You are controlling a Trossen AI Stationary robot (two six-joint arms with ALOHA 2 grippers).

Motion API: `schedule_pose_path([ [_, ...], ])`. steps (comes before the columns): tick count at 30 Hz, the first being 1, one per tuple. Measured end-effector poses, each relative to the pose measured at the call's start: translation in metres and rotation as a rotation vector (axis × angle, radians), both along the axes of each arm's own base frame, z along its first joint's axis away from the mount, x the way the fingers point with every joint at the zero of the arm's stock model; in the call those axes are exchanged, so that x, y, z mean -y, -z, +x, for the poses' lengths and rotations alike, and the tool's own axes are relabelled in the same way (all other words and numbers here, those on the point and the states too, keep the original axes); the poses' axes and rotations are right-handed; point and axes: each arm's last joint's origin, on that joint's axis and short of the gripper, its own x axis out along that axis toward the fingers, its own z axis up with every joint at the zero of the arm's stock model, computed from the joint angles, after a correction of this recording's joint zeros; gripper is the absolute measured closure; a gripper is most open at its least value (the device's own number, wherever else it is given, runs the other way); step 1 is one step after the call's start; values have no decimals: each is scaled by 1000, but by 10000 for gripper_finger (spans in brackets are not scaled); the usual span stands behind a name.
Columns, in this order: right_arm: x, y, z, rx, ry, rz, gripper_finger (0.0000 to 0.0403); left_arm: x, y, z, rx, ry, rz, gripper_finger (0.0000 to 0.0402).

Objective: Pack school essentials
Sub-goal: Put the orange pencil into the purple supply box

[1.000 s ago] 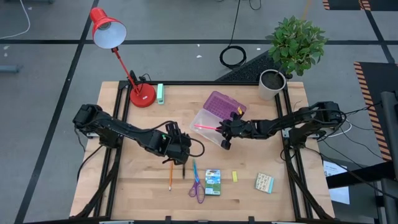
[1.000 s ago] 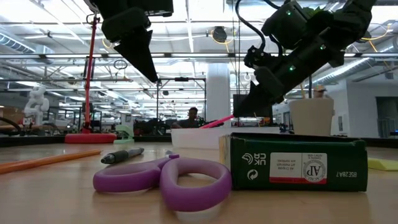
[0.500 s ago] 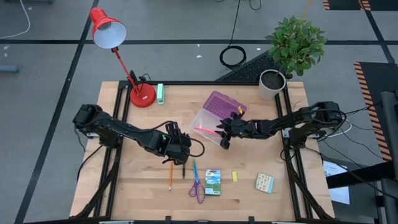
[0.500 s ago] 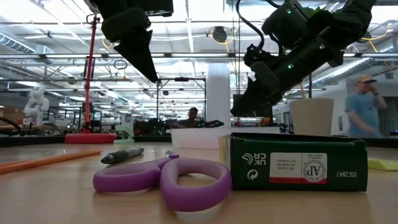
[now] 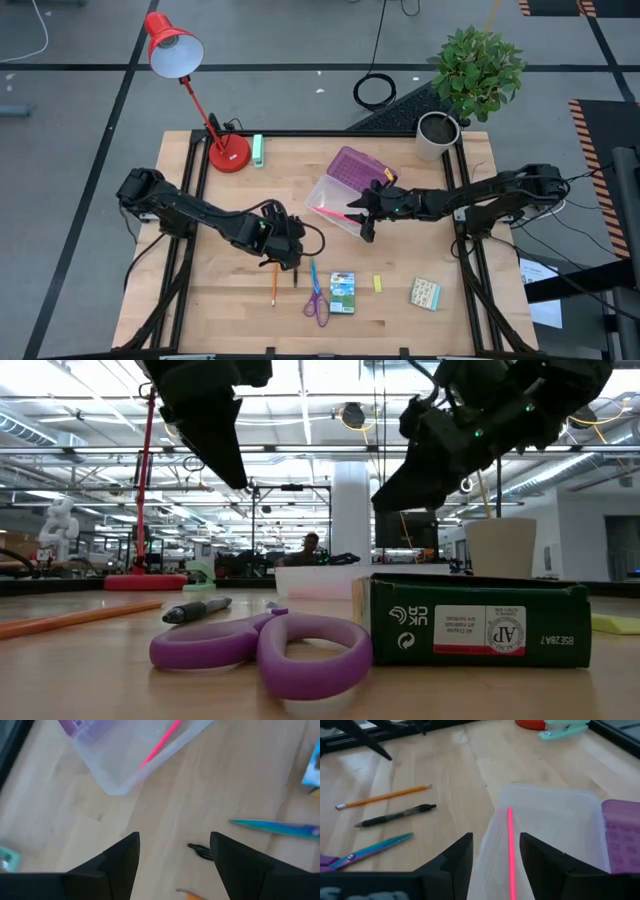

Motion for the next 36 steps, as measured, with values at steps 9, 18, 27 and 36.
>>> schedule_pose_path([
  [9, -8, -19, -13, 7, -70, -82, 246, 39, 11, -21, 26, -77, -122, 156],
  [18, -15, -20, -14, 5, -138, -156, 246, 76, 38, -58, -214, 335, -100, 156],
  [27, -15, -20, -14, 2, -150, -179, 246, 76, 44, -60, -387, 971, 172, 156],
  [36, -15, -20, -15, -8, -162, -200, 246, 57, 57, -40, -485, 1304, 229, 156],
])
